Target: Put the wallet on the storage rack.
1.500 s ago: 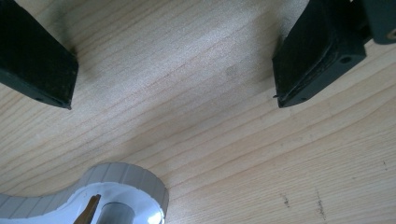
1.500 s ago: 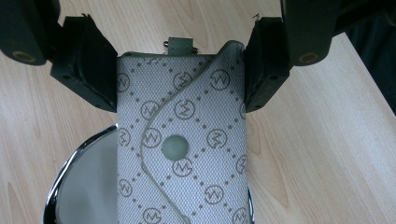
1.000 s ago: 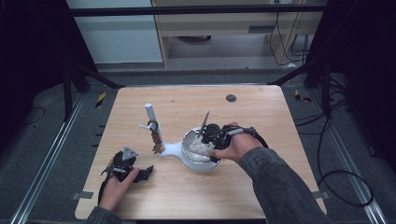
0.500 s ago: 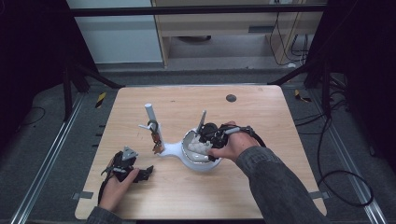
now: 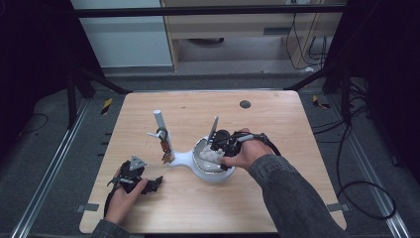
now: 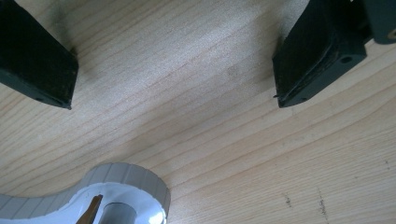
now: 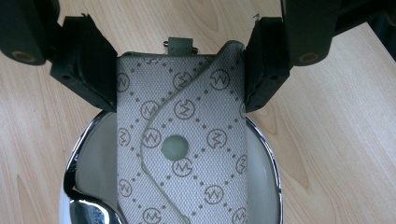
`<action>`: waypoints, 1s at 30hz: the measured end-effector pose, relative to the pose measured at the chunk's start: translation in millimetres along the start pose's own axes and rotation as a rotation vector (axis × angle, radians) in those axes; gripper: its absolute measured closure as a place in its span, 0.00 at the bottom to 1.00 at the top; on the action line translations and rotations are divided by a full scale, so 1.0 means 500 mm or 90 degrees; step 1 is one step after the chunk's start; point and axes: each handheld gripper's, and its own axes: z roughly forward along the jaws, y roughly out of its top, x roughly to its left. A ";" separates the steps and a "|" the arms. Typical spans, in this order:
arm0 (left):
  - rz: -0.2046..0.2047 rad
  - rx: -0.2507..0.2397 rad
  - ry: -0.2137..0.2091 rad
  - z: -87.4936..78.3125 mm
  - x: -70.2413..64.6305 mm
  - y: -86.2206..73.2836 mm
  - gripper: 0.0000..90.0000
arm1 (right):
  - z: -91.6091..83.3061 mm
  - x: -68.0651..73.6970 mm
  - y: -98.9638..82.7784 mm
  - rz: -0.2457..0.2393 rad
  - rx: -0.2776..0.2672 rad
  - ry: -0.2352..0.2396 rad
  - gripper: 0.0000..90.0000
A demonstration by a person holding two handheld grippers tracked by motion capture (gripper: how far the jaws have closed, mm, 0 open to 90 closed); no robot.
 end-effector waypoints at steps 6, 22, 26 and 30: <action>0.001 0.000 0.000 0.000 0.000 0.000 0.00 | 0.003 0.001 0.004 0.000 0.005 0.001 0.35; 0.001 0.000 -0.001 0.000 0.000 0.000 0.00 | 0.017 0.002 0.018 0.001 0.011 0.005 0.35; 0.001 0.000 -0.001 0.000 0.000 0.000 0.00 | 0.019 0.002 0.020 0.001 0.013 0.006 0.35; 0.001 0.000 -0.001 0.000 0.000 0.000 0.00 | 0.022 0.003 0.022 -0.001 0.016 0.008 0.35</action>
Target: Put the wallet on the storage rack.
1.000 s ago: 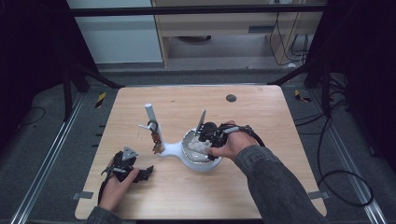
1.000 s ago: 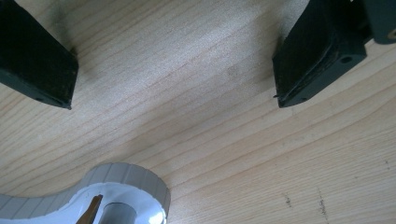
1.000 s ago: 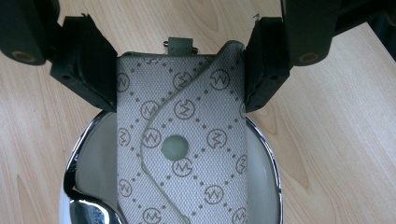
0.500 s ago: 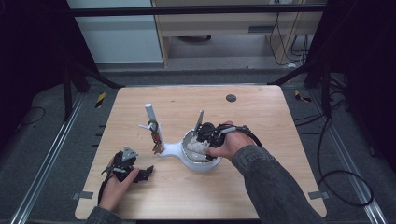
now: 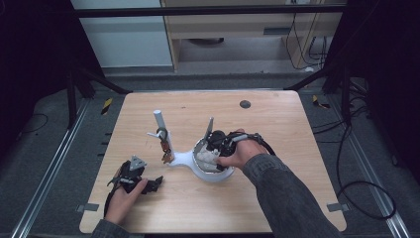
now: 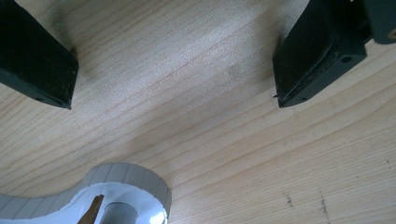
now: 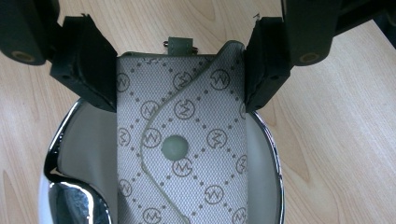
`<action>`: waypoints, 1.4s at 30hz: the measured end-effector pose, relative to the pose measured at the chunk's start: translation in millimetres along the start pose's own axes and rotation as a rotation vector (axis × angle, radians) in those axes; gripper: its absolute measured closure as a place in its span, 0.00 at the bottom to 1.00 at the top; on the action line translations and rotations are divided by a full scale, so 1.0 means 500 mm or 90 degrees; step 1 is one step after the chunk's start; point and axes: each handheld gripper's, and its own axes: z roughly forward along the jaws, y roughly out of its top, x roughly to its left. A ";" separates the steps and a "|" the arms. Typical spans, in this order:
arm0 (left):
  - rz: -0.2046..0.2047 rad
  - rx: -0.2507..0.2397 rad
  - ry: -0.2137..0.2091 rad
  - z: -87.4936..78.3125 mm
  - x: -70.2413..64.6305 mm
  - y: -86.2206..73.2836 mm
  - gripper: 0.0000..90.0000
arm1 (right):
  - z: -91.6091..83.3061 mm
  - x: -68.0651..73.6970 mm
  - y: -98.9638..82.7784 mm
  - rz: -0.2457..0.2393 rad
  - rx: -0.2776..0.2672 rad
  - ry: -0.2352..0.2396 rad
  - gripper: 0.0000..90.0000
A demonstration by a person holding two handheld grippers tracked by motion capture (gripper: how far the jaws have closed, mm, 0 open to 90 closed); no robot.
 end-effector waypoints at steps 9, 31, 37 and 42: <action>0.000 0.000 0.000 0.000 0.000 0.000 0.00 | 0.007 0.001 0.006 0.000 0.000 0.003 0.35; 0.002 0.001 0.000 0.000 0.000 0.000 0.00 | -0.004 -0.002 0.002 0.030 -0.047 0.010 0.26; 0.001 0.000 0.000 0.000 0.000 0.000 0.00 | -0.009 0.002 0.004 0.028 -0.052 0.009 0.25; 0.001 -0.001 0.000 0.000 0.000 0.000 0.00 | -0.014 0.004 0.002 0.034 -0.061 0.009 0.23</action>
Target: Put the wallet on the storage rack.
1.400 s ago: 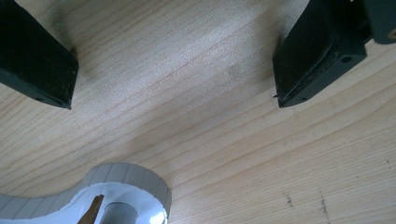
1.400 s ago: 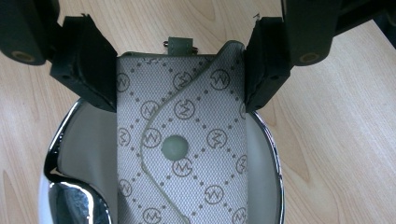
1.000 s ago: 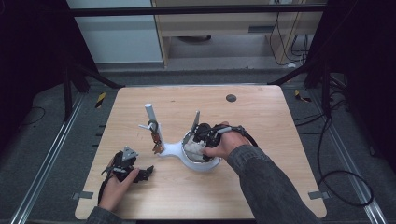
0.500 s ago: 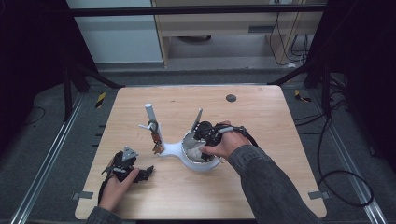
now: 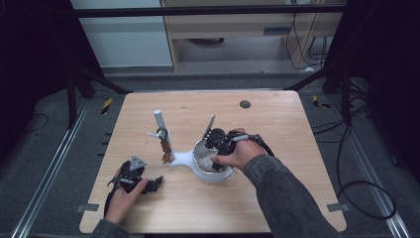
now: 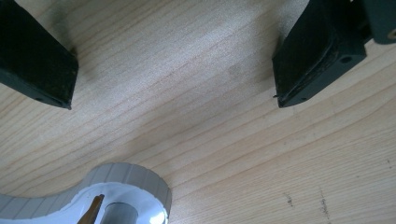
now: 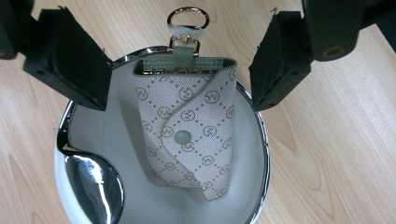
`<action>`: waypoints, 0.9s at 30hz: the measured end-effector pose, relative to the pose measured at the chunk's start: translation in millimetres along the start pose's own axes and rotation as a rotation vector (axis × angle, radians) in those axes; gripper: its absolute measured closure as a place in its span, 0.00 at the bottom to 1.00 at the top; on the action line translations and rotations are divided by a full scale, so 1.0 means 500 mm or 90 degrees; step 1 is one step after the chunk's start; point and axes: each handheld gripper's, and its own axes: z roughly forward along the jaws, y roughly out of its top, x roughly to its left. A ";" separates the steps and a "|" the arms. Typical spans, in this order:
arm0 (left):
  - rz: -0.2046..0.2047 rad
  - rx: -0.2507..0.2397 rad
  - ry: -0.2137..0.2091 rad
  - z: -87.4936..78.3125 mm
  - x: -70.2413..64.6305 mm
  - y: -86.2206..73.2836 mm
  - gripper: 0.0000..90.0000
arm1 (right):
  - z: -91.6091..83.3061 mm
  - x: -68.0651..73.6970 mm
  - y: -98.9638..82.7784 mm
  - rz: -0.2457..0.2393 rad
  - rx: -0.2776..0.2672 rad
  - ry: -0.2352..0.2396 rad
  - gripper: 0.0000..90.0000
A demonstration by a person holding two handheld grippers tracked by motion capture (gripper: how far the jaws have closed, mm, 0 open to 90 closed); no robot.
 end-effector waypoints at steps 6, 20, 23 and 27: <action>0.000 0.000 0.000 0.000 0.000 0.000 0.00 | -0.011 0.002 -0.008 0.006 -0.021 -0.006 0.15; -0.001 0.000 0.000 0.000 0.000 0.000 0.00 | -0.041 -0.008 -0.055 0.040 -0.100 -0.024 0.06; -0.002 0.000 -0.001 0.000 0.000 0.000 0.00 | -0.043 -0.012 -0.065 0.047 -0.113 -0.023 0.06; -0.001 0.000 -0.001 0.000 0.000 0.000 0.00 | -0.047 -0.016 -0.078 0.053 -0.125 -0.020 0.06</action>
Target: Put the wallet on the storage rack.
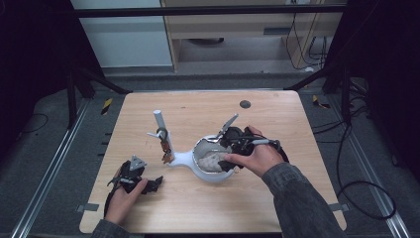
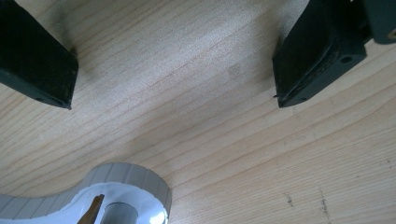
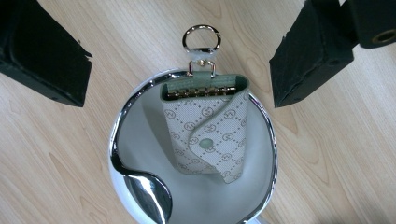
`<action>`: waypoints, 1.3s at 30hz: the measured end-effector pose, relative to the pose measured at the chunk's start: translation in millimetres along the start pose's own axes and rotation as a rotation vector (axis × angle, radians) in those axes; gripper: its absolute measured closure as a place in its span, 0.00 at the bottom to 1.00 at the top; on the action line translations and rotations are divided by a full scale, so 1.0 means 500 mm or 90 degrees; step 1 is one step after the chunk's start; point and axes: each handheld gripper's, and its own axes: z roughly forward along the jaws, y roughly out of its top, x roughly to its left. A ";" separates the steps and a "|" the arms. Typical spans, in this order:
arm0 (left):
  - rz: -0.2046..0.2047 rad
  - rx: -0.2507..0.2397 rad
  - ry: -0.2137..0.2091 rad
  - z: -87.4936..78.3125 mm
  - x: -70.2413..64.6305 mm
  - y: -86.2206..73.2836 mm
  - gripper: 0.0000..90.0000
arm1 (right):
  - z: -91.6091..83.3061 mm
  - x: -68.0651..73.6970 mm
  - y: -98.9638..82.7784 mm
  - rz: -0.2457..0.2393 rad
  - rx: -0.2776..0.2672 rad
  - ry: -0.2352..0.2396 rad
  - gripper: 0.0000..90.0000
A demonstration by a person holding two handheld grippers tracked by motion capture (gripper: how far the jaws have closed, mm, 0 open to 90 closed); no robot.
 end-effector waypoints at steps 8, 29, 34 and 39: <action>0.003 0.003 0.000 -0.001 0.001 0.000 0.00 | -0.010 -0.013 -0.021 0.014 -0.014 -0.014 0.08; 0.002 0.003 0.000 -0.001 0.000 0.000 0.00 | -0.027 -0.055 -0.099 0.078 -0.092 -0.060 0.11; 0.002 0.002 0.001 -0.001 0.000 0.000 0.00 | -0.032 -0.065 -0.123 0.093 -0.125 -0.080 0.11; 0.002 0.002 0.001 -0.001 0.000 0.000 0.00 | -0.033 -0.073 -0.149 0.106 -0.138 -0.092 0.11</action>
